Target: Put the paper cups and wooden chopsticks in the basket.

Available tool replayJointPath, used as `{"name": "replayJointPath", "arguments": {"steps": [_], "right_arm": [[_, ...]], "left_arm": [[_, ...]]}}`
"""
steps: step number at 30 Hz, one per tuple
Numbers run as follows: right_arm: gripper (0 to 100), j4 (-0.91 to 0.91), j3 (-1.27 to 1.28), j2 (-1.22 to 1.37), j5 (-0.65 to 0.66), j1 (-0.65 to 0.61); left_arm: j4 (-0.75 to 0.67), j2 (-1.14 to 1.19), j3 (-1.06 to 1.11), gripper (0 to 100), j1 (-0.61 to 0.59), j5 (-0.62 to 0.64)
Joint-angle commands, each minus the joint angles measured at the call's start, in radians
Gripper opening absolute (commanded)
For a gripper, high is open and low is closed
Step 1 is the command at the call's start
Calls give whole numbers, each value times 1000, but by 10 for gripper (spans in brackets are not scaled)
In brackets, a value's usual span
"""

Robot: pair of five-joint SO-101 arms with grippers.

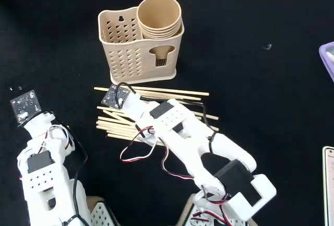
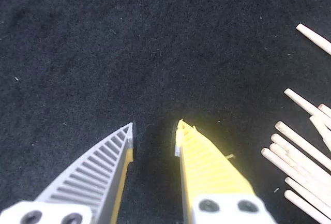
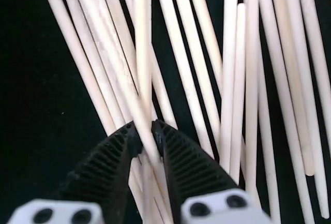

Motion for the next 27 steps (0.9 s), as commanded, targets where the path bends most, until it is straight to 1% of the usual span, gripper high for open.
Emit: {"name": "replayJointPath", "arguments": {"steps": [1,3,10,14,19,23,27], "right_arm": [[11,-6,-27,-10,-5,14],[11,-5,-21,-35,-5,14],[11,132,-22,-182,-5,14],[11,155,-22,-286,-6,14],[11,60,-16,-337,-20,9],[11,-74,5,-338,-107,9],[11,-196,30,-338,-124,8]], "left_arm": [[-17,-15,-68,145,-7,0],[-17,-15,-68,145,-7,0],[-17,-15,-68,145,-7,0],[-17,-15,-68,145,-7,0],[-17,-15,-68,145,-7,0],[-17,-15,-68,145,-7,0],[-17,-15,-67,145,-7,0]]}}
